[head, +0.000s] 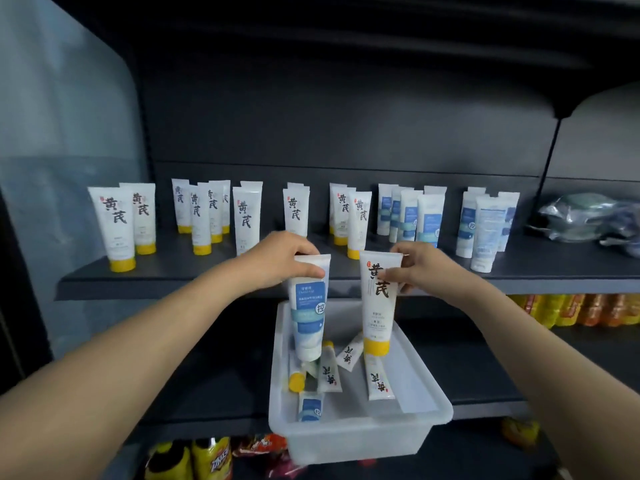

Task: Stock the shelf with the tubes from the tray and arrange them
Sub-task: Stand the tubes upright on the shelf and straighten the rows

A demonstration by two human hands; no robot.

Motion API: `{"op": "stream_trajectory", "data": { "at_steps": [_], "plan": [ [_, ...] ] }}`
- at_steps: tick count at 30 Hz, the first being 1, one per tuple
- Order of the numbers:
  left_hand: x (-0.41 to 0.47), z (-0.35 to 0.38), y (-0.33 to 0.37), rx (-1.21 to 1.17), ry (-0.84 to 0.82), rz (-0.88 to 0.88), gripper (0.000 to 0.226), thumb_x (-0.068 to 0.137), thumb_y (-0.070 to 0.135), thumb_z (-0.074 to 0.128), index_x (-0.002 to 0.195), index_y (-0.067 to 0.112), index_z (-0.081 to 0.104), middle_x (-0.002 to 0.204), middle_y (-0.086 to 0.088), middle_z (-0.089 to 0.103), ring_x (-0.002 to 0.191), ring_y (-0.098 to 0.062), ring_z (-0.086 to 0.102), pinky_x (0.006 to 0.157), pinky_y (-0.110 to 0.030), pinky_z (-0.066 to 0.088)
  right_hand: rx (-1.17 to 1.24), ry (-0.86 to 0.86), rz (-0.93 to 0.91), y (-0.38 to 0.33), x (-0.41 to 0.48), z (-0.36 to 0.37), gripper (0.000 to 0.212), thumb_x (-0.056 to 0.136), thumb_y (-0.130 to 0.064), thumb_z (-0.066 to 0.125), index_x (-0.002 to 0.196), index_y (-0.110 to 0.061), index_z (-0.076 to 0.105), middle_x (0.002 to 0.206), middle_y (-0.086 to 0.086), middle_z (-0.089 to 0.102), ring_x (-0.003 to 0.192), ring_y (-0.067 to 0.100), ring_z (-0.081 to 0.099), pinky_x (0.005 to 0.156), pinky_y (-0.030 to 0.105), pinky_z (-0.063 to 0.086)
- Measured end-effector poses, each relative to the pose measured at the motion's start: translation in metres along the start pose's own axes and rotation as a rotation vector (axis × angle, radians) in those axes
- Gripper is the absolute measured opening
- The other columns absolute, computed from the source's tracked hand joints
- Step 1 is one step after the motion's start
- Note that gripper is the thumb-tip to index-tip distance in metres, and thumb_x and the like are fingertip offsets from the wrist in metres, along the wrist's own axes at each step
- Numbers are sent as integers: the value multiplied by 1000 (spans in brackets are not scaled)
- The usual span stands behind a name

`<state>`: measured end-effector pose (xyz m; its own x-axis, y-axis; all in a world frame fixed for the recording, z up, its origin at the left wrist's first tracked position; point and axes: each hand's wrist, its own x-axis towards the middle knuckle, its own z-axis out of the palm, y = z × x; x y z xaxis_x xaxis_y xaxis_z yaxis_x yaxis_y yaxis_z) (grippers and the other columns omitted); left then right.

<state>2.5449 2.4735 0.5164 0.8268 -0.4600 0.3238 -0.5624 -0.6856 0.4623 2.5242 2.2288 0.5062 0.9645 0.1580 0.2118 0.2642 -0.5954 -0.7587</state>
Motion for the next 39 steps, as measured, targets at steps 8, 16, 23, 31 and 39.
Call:
{"op": "stream_trajectory", "data": {
  "at_steps": [8, 16, 23, 31, 39],
  "plan": [
    [20, -50, 48, 97, 61, -27, 21, 79, 28, 71, 61, 30, 60, 62, 13, 54, 55, 0, 48, 49, -9, 33, -35, -8, -129, -48, 24, -59, 11, 80, -5, 70, 85, -2, 60, 76, 5, 68, 54, 4, 64, 53, 16, 50],
    [59, -82, 72, 197, 67, -46, 16, 81, 30, 69, 87, 16, 71, 85, -1, 70, 74, -9, 61, 65, -20, 47, -119, -50, -156, -68, 66, -91, 14, 81, -3, 68, 86, -13, 59, 82, 3, 68, 71, 15, 68, 59, 20, 58],
    [97, -99, 67, 205, 86, -10, 13, 81, 27, 69, 88, 16, 69, 88, 1, 69, 78, -9, 62, 67, -23, 48, -298, 12, -123, -62, 105, -80, 14, 75, -12, 76, 82, -14, 63, 80, 2, 66, 67, 15, 55, 59, 22, 45],
    [127, -102, 50, 215, 70, 43, 9, 81, 29, 69, 82, 20, 66, 82, 5, 67, 77, -8, 62, 66, -22, 48, -357, 59, -78, -45, 139, -63, 15, 74, -16, 77, 76, -16, 62, 71, -4, 64, 61, 11, 55, 61, 22, 47],
    [144, -92, 37, 225, 26, 74, 13, 81, 30, 68, 87, 19, 65, 81, 9, 65, 79, -8, 62, 67, -22, 49, -465, 149, -59, -22, 152, -38, 28, 74, -22, 76, 95, -9, 64, 93, 6, 68, 81, 20, 60, 68, 30, 49]
  ]
}}
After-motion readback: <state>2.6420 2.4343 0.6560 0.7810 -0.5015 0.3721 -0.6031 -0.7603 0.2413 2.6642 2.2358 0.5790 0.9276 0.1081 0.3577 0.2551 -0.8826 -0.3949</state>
